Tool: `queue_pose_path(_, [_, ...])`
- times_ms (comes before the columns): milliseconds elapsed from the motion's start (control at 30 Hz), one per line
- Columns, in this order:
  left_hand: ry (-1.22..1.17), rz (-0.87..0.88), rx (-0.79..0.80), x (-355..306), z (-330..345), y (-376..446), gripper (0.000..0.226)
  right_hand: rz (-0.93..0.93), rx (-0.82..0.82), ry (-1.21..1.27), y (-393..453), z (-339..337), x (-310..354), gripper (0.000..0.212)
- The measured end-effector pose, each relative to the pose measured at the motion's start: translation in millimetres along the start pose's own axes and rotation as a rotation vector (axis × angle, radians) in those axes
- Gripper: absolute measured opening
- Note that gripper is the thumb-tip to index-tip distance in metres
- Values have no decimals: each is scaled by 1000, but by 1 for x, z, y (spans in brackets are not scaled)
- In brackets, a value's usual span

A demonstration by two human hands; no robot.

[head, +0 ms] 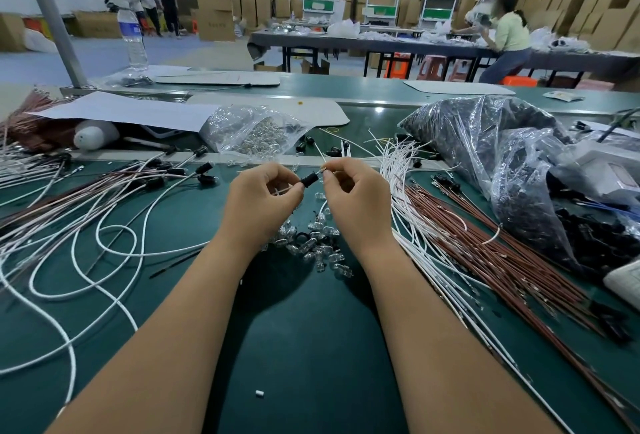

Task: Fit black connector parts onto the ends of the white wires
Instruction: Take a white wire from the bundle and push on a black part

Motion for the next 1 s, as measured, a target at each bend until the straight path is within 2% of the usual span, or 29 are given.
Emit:
queue_pose_path(333, [-145,0,8,0,-1,0,13,-96,45,-71,-5,4,9,25])
queue_pose_path(600, [11,-8,-41,-1,2,4,11,-68,89,-64,-5,7,7,30])
queue_pose_path(700, [-45,-35,-25,-1,3,4,10,-53,99,-49,-5,8,7,28])
queue_pose_path(767, [-110,-47,-16,-2,3,4,8,-7,91,-1,-5,8,6,25])
queue_pose_path(900, [-175,-64,-15,-3,4,3,6,207,29,228,0,5,2,9])
queue_pose_path(1000, [-193,-90,41,-1,2,3,4,311,-7,369,4,0,-1,15])
Point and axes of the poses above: each hand's wrist, its own y-axis towards the middle knuckle, its own z-axis out of the palm, x = y × z, the point moved 1 cm from there along y, towards the middle knuckle, and after that the axes turned 4 degrees about -z, right-handed, at the moved point
